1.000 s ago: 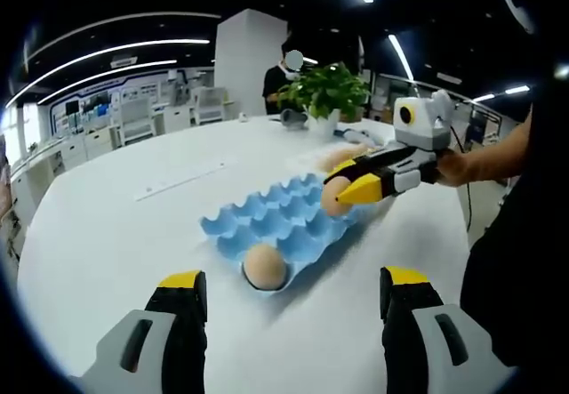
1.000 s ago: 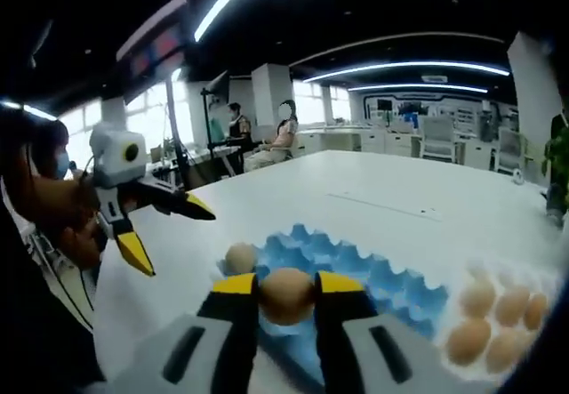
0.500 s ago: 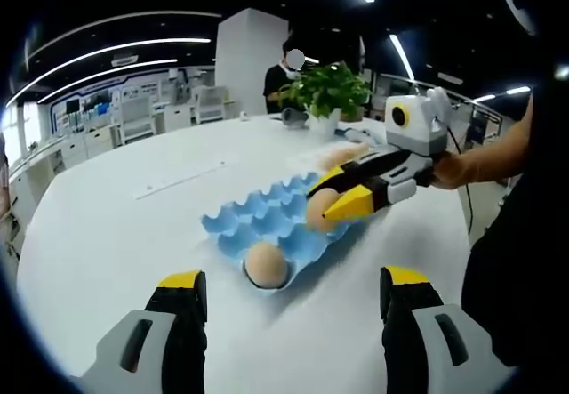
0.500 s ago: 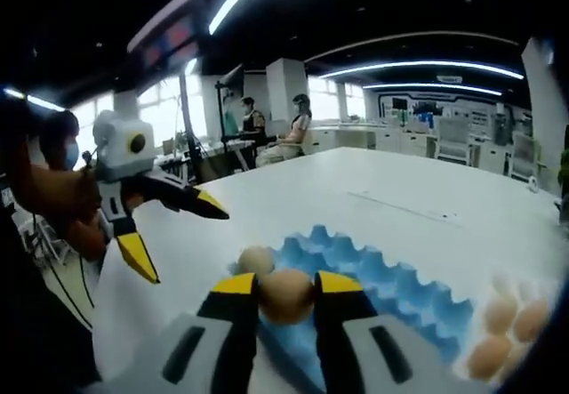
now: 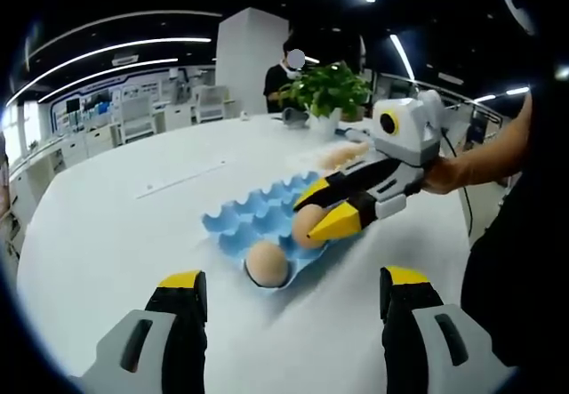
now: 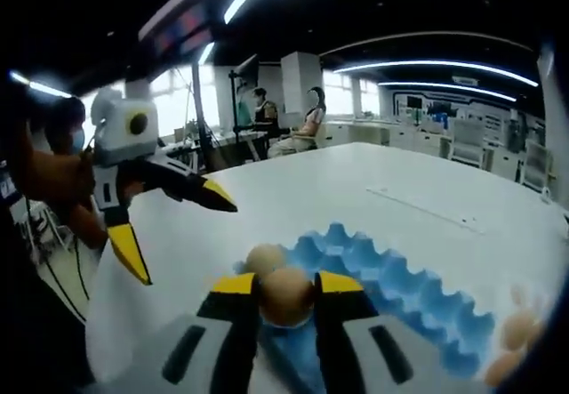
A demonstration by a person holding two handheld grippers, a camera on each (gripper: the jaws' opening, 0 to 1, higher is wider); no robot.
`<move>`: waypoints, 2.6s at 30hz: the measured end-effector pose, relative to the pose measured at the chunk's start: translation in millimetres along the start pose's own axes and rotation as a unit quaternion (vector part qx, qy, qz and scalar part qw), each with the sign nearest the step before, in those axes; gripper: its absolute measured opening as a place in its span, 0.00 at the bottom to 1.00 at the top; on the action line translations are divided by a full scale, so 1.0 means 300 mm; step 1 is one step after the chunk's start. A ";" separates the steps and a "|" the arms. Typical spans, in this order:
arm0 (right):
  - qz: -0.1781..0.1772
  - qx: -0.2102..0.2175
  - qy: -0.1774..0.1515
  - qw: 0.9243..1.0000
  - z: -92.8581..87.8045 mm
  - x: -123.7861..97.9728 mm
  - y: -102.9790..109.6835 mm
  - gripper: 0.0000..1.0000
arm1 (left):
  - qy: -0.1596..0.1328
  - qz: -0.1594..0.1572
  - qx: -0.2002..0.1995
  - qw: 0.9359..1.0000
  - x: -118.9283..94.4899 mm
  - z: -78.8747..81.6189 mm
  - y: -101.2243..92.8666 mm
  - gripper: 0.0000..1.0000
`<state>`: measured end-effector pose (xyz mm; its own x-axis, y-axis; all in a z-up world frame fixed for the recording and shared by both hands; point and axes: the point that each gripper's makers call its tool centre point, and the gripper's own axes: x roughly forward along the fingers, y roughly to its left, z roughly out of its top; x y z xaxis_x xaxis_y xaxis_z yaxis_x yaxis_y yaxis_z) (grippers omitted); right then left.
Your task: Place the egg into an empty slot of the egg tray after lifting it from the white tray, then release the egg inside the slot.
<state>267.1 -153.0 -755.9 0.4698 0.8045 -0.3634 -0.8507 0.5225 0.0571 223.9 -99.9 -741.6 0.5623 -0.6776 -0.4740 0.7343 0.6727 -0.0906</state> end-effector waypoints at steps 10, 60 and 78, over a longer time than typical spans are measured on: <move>0.007 -0.021 0.016 1.000 -0.033 0.027 0.002 0.24 | 0.002 -0.003 0.001 1.000 -0.002 -0.006 -0.005 0.81; -0.215 0.039 -0.026 0.976 -0.160 -0.503 -0.284 0.26 | 0.002 -0.008 0.012 1.000 0.002 0.007 -0.041 0.81; -0.398 0.124 -0.033 0.908 -0.308 -0.868 -0.531 0.32 | 0.008 -0.009 0.012 1.000 -0.006 -0.006 -0.060 0.81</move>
<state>258.6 -471.6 -756.2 0.9329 0.1552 -0.3249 -0.1600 0.9870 0.0121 208.9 -110.1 -740.7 0.5425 -0.6849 -0.4865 0.7538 0.6525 -0.0781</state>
